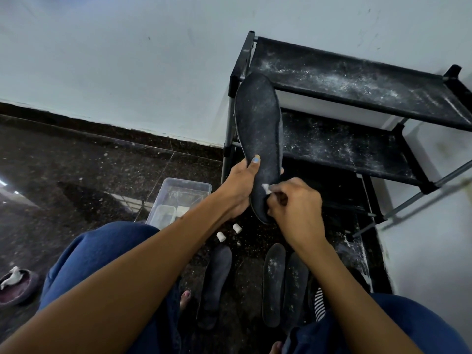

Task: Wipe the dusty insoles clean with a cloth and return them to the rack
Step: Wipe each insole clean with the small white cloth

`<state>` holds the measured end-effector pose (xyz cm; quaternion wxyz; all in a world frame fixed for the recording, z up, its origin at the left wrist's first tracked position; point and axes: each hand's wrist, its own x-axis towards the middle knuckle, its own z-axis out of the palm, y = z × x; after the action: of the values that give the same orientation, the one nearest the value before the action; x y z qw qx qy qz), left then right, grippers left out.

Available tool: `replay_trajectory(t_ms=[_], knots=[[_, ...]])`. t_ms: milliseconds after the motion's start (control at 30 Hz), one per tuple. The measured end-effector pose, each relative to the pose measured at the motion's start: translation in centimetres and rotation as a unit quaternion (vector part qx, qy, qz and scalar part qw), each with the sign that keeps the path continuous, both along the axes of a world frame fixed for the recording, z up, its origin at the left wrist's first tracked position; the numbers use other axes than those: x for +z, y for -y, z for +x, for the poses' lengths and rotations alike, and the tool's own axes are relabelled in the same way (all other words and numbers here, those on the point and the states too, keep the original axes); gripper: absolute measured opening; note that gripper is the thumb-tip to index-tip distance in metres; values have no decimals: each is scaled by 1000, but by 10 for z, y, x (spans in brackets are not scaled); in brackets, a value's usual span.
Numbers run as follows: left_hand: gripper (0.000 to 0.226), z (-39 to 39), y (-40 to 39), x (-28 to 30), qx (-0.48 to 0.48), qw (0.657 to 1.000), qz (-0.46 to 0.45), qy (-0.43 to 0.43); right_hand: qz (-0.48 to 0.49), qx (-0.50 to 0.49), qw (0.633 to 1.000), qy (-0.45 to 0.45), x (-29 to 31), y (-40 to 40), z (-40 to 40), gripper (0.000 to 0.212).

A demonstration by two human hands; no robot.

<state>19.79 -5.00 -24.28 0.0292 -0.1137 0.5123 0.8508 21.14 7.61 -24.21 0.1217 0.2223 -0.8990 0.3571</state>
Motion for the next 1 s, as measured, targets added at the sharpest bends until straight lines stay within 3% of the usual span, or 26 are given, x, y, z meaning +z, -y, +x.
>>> replay_trajectory(t_ms=[100,233,367,533,667,833,1000], knots=[[30,1,1,-2,2,1000,-3,-3,10,78,997,25,0,3,9,16],[31,2,0,2,-9,1000,11,2,14,-27,999,19,-1,-5,-2,16],[30,1,1,0,7,1000,8,-1,36,75,996,31,0,3,8,14],[30,1,0,4,-2,1000,18,13,13,-34,998,58,0,-6,-4,14],[31,1,2,3,7,1000,7,9,5,45,996,74,0,2,8,13],[35,2,5,5,4,1000,15,22,-11,-37,997,71,-1,-5,-4,13],[37,1,6,5,17,999,30,23,-54,38,992,108,1,3,8,15]])
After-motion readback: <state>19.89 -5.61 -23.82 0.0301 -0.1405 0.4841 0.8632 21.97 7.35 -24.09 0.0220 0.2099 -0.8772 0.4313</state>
